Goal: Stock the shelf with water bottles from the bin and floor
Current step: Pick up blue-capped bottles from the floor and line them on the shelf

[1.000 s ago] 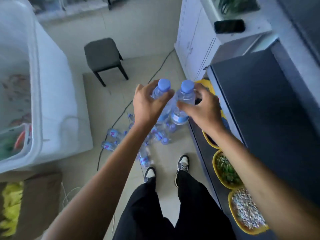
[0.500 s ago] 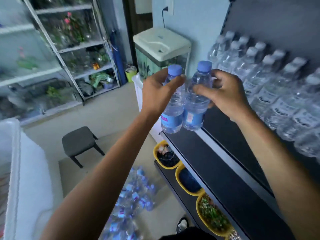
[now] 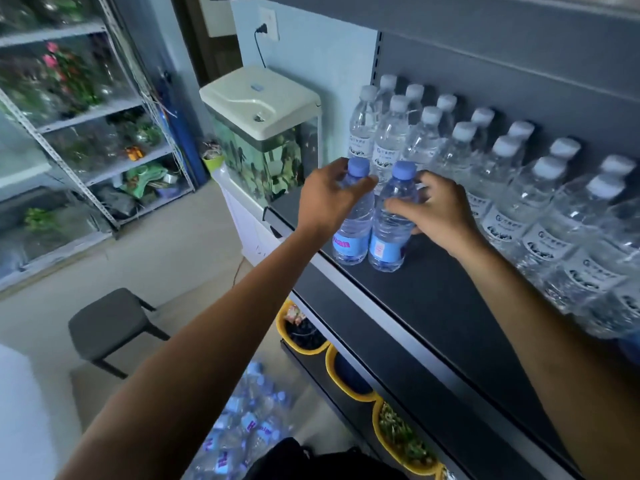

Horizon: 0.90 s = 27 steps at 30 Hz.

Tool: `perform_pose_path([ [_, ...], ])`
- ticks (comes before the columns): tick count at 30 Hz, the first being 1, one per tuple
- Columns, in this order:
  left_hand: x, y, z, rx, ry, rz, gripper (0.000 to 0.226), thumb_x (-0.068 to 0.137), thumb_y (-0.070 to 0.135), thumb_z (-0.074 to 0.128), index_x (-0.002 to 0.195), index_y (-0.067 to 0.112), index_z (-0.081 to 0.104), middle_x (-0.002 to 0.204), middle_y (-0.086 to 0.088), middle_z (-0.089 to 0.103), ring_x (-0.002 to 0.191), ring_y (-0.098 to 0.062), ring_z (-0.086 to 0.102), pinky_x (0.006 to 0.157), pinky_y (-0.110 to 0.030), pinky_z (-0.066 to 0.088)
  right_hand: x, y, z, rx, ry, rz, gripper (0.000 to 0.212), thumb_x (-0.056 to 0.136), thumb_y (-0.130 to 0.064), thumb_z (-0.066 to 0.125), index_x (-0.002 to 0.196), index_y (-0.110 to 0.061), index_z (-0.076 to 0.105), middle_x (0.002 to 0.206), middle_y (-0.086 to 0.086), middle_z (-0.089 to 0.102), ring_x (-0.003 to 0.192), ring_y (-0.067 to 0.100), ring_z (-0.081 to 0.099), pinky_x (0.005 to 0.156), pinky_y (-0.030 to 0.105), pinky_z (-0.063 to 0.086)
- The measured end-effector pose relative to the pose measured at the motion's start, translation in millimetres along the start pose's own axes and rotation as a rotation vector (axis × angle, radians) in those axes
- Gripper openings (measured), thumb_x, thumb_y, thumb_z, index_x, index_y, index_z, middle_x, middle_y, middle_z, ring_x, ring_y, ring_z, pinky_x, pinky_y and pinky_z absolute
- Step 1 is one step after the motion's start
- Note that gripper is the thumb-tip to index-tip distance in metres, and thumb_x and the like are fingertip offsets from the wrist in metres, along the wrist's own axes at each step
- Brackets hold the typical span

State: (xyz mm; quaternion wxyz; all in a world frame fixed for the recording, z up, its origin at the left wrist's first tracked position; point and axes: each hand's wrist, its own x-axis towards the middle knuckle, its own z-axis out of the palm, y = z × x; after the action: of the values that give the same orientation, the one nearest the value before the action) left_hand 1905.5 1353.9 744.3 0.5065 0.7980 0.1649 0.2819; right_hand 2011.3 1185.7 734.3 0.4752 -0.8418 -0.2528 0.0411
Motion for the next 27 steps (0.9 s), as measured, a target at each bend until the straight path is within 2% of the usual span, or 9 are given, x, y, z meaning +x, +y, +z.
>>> perform_pose_path([
  [3, 10, -27, -5, 0.048, -0.158, 0.083, 0.038, 0.083, 0.044, 0.074, 0.111, 0.019, 0.071, 0.099, 0.002, 0.076, 0.092, -0.022, 0.071, 0.082, -0.046, 0.058, -7, 2, 5, 0.043, 0.014, -0.015, 0.039, 0.071, -0.051, 0.079, 0.105, -0.034, 0.068, 0.089, -0.011, 0.076, 0.084, 0.012, 0.074, 0.073, 0.050, 0.063],
  [6, 16, -72, -15, 0.105, -0.422, 0.057, 0.066, 0.082, 0.045, 0.077, 0.142, 0.036, 0.051, 0.130, 0.011, 0.067, 0.122, -0.024, 0.062, 0.100, -0.054, 0.052, -26, 8, 20, 0.120, 0.125, -0.069, 0.032, 0.085, -0.040, 0.075, 0.112, -0.026, 0.067, 0.096, -0.013, 0.075, 0.089, 0.003, 0.071, 0.079, 0.037, 0.059],
  [8, 13, -89, -17, 0.078, -0.566, 0.047, 0.077, 0.081, 0.035, 0.078, 0.148, 0.037, 0.040, 0.137, 0.012, 0.060, 0.126, -0.011, 0.058, 0.106, -0.039, 0.050, -39, 13, 34, 0.158, 0.235, -0.053, 0.037, 0.087, -0.044, 0.069, 0.118, -0.024, 0.063, 0.101, -0.013, 0.073, 0.092, 0.000, 0.069, 0.083, 0.031, 0.056],
  [10, 8, -97, -16, -0.003, -0.629, 0.089, 0.080, 0.082, 0.024, 0.078, 0.148, 0.034, 0.034, 0.136, 0.010, 0.058, 0.117, 0.001, 0.060, 0.098, -0.020, 0.049, -49, 19, 48, 0.209, 0.335, -0.010, 0.048, 0.083, -0.047, 0.068, 0.126, -0.028, 0.057, 0.112, -0.009, 0.071, 0.102, 0.004, 0.069, 0.089, 0.028, 0.055],
  [13, 10, -107, -4, 0.097, -0.518, 0.137, 0.069, 0.081, 0.037, 0.084, 0.141, 0.030, 0.050, 0.124, 0.011, 0.061, 0.112, -0.014, 0.059, 0.098, -0.044, 0.053, -61, 31, 73, 0.204, 0.443, 0.002, 0.067, 0.075, -0.039, 0.079, 0.132, -0.017, 0.053, 0.125, 0.004, 0.062, 0.112, 0.016, 0.065, 0.096, 0.033, 0.055],
  [15, 12, -112, 8, 0.158, -0.412, 0.106, 0.061, 0.076, 0.046, 0.086, 0.126, 0.026, 0.058, 0.112, 0.010, 0.060, 0.106, -0.014, 0.057, 0.093, -0.042, 0.053, -65, 39, 91, 0.177, 0.508, 0.048, 0.073, 0.070, -0.032, 0.085, 0.132, -0.012, 0.052, 0.124, 0.007, 0.053, 0.114, 0.021, 0.061, 0.098, 0.042, 0.054],
  [18, 9, -119, 24, 0.182, -0.326, 0.088, 0.062, 0.074, 0.051, 0.086, 0.119, 0.017, 0.059, 0.109, 0.004, 0.053, 0.107, -0.015, 0.051, 0.088, -0.033, 0.048, -68, 47, 108, 0.260, 0.575, 0.075, 0.068, 0.071, -0.031, 0.086, 0.127, -0.025, 0.049, 0.125, 0.012, 0.055, 0.113, 0.026, 0.063, 0.095, 0.048, 0.056],
  [23, 4, -147, 24, 0.293, -0.369, 0.241, 0.071, 0.077, 0.043, 0.082, 0.135, 0.009, 0.057, 0.121, -0.008, 0.061, 0.113, -0.023, 0.052, 0.101, -0.036, 0.045, -72, 52, 112, 0.320, 0.555, 0.078, 0.056, 0.089, -0.023, 0.070, 0.136, -0.013, 0.043, 0.132, 0.007, 0.061, 0.117, 0.023, 0.064, 0.088, 0.035, 0.057],
  [27, 8, -149, 21, 0.222, -0.350, 0.206, 0.063, 0.082, 0.039, 0.079, 0.134, 0.014, 0.056, 0.117, -0.004, 0.062, 0.106, -0.020, 0.054, 0.091, -0.035, 0.048, -66, 56, 113, 0.326, 0.574, 0.069, 0.051, 0.093, -0.011, 0.059, 0.140, -0.007, 0.039, 0.142, 0.009, 0.051, 0.130, 0.020, 0.055, 0.085, 0.021, 0.053],
])
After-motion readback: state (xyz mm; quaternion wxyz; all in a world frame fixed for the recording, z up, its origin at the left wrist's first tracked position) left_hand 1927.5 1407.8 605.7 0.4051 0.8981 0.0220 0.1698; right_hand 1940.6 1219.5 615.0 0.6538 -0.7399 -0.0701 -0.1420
